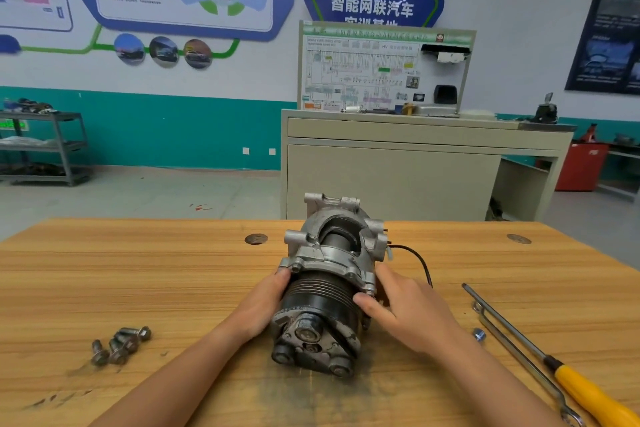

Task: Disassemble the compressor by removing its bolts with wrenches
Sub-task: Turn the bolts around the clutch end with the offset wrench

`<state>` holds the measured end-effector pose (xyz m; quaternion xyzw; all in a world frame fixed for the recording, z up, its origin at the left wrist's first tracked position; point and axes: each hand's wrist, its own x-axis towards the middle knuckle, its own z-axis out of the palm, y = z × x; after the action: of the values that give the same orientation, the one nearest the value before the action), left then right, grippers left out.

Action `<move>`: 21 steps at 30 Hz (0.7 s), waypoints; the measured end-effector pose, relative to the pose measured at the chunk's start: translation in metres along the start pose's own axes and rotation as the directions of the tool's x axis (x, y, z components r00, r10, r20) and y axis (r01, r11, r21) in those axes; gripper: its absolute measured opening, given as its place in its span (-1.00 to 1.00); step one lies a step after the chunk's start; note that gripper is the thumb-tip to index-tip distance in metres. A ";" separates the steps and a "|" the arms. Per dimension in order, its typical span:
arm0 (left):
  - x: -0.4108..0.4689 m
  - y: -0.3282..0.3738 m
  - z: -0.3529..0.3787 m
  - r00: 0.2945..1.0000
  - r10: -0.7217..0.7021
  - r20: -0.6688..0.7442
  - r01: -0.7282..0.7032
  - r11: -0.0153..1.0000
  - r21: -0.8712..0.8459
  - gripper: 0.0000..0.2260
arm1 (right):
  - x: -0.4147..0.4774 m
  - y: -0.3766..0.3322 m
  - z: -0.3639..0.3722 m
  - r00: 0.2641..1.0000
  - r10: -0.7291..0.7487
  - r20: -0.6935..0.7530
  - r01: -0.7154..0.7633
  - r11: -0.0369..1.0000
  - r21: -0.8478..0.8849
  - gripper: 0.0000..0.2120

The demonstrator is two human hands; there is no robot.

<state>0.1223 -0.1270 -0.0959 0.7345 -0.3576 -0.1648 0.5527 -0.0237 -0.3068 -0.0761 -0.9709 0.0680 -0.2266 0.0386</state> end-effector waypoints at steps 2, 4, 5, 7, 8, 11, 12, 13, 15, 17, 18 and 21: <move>0.004 -0.002 0.000 0.999 0.041 -0.010 -0.041 0.999 0.018 -0.66 | 0.000 0.005 0.001 0.999 -0.048 0.017 0.048 0.999 0.018 -0.37; 0.006 0.001 -0.001 0.996 0.087 0.006 -0.087 0.995 0.044 -0.36 | 0.002 0.008 -0.001 0.996 -0.081 0.028 0.080 0.997 0.021 -0.43; 0.007 0.000 -0.002 0.996 0.093 0.005 -0.093 0.994 0.049 -0.27 | 0.004 0.009 -0.003 0.995 -0.097 0.027 0.097 0.995 0.014 -0.42; 0.010 -0.003 -0.002 0.995 0.100 -0.004 -0.100 0.993 0.061 -0.35 | 0.008 0.013 -0.002 0.991 -0.133 -0.005 0.133 0.991 -0.006 -0.28; 0.012 -0.006 -0.002 0.995 0.102 -0.011 -0.101 0.992 0.070 -0.44 | 0.010 0.014 0.000 0.989 -0.145 -0.033 0.144 0.990 -0.007 -0.22; 0.018 -0.015 -0.004 0.993 0.115 -0.023 -0.111 0.987 0.120 -0.60 | 0.015 0.016 0.014 0.937 -0.228 -0.264 0.247 0.968 0.041 -0.23; 0.018 -0.017 -0.004 0.992 0.124 -0.027 -0.119 0.985 0.126 -0.64 | 0.015 0.015 0.019 0.906 -0.241 -0.349 0.275 0.960 0.050 -0.27; 0.018 -0.016 -0.003 0.992 0.122 -0.035 -0.117 0.985 0.125 -0.65 | 0.015 0.014 0.022 0.885 -0.231 -0.405 0.283 0.956 0.074 -0.30; 0.017 -0.013 -0.001 0.992 0.103 -0.072 -0.095 0.989 0.116 -0.67 | 0.017 0.012 0.026 0.858 -0.200 -0.472 0.289 0.950 0.122 -0.31; 0.017 -0.010 -0.001 0.991 0.089 -0.100 -0.075 0.988 0.135 -0.71 | 0.019 0.010 0.026 0.840 -0.169 -0.516 0.284 0.947 0.151 -0.32; 0.016 -0.007 -0.003 0.993 0.080 -0.089 -0.067 0.987 0.146 -0.67 | 0.019 0.008 0.025 0.837 -0.149 -0.526 0.280 0.943 0.178 -0.32; 0.023 -0.010 -0.004 0.994 0.064 -0.091 -0.056 0.994 0.090 -0.63 | 0.019 0.004 0.024 0.846 -0.103 -0.523 0.268 0.930 0.252 -0.33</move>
<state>0.1441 -0.1392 -0.1000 0.7538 -0.3600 -0.0978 0.5409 0.0036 -0.3126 -0.0893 -0.8616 -0.0569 -0.4810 0.1517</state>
